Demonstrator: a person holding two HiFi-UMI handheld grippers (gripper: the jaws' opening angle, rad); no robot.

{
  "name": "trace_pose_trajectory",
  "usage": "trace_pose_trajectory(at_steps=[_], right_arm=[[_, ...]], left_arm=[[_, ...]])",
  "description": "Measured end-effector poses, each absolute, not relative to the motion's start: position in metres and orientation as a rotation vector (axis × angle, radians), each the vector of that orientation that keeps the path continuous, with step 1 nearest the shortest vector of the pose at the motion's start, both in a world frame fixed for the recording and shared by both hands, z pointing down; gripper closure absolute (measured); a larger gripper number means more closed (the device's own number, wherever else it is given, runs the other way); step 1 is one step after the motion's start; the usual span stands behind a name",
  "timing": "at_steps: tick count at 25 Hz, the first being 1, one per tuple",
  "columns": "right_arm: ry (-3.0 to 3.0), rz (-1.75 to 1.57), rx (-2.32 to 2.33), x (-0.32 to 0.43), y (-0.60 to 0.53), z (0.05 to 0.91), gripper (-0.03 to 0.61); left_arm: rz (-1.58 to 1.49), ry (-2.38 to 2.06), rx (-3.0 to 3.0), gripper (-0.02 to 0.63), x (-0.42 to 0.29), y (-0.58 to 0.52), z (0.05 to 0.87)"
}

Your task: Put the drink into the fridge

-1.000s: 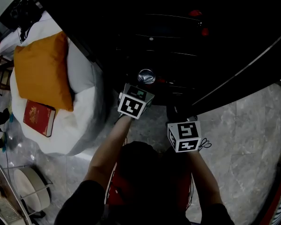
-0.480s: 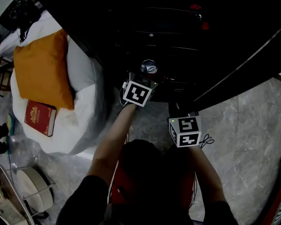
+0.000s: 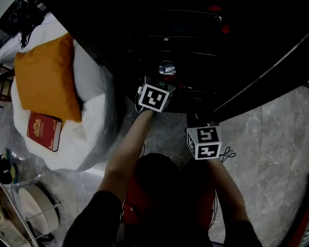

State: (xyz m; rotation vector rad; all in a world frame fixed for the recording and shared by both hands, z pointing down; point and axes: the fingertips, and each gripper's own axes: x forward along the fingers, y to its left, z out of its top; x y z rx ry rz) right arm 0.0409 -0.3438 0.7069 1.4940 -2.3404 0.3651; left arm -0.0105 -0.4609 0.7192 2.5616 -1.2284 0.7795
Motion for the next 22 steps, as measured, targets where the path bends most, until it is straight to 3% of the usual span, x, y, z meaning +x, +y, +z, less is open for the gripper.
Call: trace_pose_trajectory(at_steps=[22], right_arm=[[-2.309, 0.392, 1.526, 0.041, -0.349, 0.709, 0.56]], left_arm=[[0.733, -1.287, 2.578, 0.267, -0.001, -0.499, 0.714]])
